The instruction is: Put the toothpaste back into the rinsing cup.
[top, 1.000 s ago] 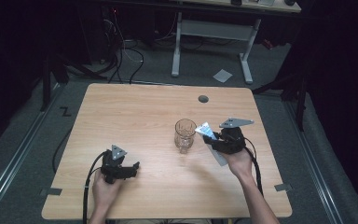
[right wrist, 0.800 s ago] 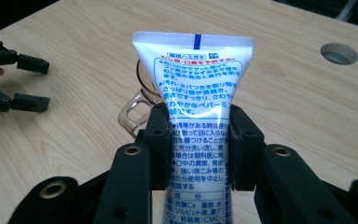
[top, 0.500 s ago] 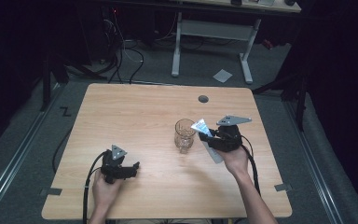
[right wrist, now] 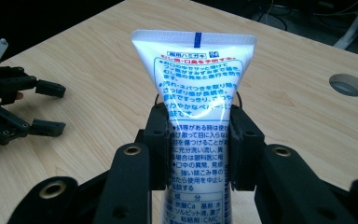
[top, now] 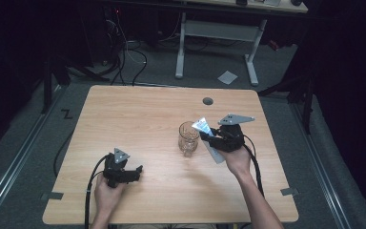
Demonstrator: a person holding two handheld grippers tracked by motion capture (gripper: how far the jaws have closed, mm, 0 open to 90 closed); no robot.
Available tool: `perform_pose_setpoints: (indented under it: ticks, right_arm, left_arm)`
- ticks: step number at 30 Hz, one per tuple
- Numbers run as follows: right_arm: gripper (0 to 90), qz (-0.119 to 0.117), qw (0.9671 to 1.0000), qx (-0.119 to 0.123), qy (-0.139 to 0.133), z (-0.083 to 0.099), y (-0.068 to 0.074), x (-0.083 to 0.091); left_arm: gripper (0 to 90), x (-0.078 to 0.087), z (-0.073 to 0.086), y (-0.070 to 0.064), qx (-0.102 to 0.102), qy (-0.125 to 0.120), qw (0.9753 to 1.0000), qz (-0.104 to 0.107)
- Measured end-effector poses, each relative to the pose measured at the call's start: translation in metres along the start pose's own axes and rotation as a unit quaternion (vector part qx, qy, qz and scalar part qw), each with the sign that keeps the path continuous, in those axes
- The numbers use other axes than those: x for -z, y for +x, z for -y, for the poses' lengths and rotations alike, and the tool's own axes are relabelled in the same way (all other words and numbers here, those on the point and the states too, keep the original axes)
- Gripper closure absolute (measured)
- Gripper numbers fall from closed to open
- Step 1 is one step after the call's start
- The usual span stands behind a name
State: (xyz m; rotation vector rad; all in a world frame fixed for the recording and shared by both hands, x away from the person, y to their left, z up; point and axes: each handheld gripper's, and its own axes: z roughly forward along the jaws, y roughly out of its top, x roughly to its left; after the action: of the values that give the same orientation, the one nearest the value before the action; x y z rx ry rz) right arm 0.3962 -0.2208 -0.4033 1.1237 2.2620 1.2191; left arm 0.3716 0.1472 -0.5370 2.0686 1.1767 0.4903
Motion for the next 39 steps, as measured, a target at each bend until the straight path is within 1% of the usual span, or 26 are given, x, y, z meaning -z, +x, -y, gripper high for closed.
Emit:
perform_pose_setpoints:
  ticks: [6, 10, 13, 22, 27, 29, 31, 36, 39]
  right_arm:
    - [66.2, -0.001, 0.9999, -0.001, -0.012, -0.006, 0.0, 0.0]
    - [66.1, 0.001, 0.9999, 0.0, -0.012, -0.01, -0.001, -0.002]
    - [66.1, -0.001, 0.9999, -0.006, -0.014, -0.012, -0.002, -0.004]
    - [66.1, 0.009, 0.9996, -0.012, -0.022, -0.016, -0.005, -0.008]
    - [66.1, 0.01, 0.9996, -0.012, -0.022, -0.021, -0.006, -0.01]
    - [66.0, 0.011, 0.9997, -0.007, -0.022, -0.023, -0.006, -0.012]
    - [66.1, 0.01, 0.9997, -0.01, -0.022, -0.024, -0.006, -0.012]
    - [66.1, 0.011, 0.9995, -0.009, -0.028, -0.028, -0.006, -0.013]
    - [66.1, 0.013, 0.9995, -0.003, -0.03, -0.032, -0.005, -0.013]
  left_arm:
    - [15.0, 0.0, 0.0, 0.0, 0.0, 0.0, 1.0, 0.0]
    - [15.0, 0.0, 0.0, 0.0, 0.0, 0.0, 1.0, 0.0]
    - [15.0, 0.0, 0.0, 0.0, 0.0, 0.0, 1.0, 0.0]
    - [15.0, 0.0, 0.0, 0.0, -0.001, 0.0, 1.0, 0.0]
    - [15.0, 0.0, 0.0, 0.0, -0.001, 0.0, 1.0, 0.0]
    - [15.0, 0.0, 0.0, 0.0, -0.001, 0.0, 1.0, 0.0]
    - [15.0, 0.0, 0.0, 0.0, -0.001, 0.0, 1.0, 0.0]
    - [15.0, 0.0, 0.0, 0.0, 0.0, 0.0, 1.0, 0.0]
    - [15.0, 0.0, 0.0, 0.0, 0.0, 0.0, 1.0, 0.0]
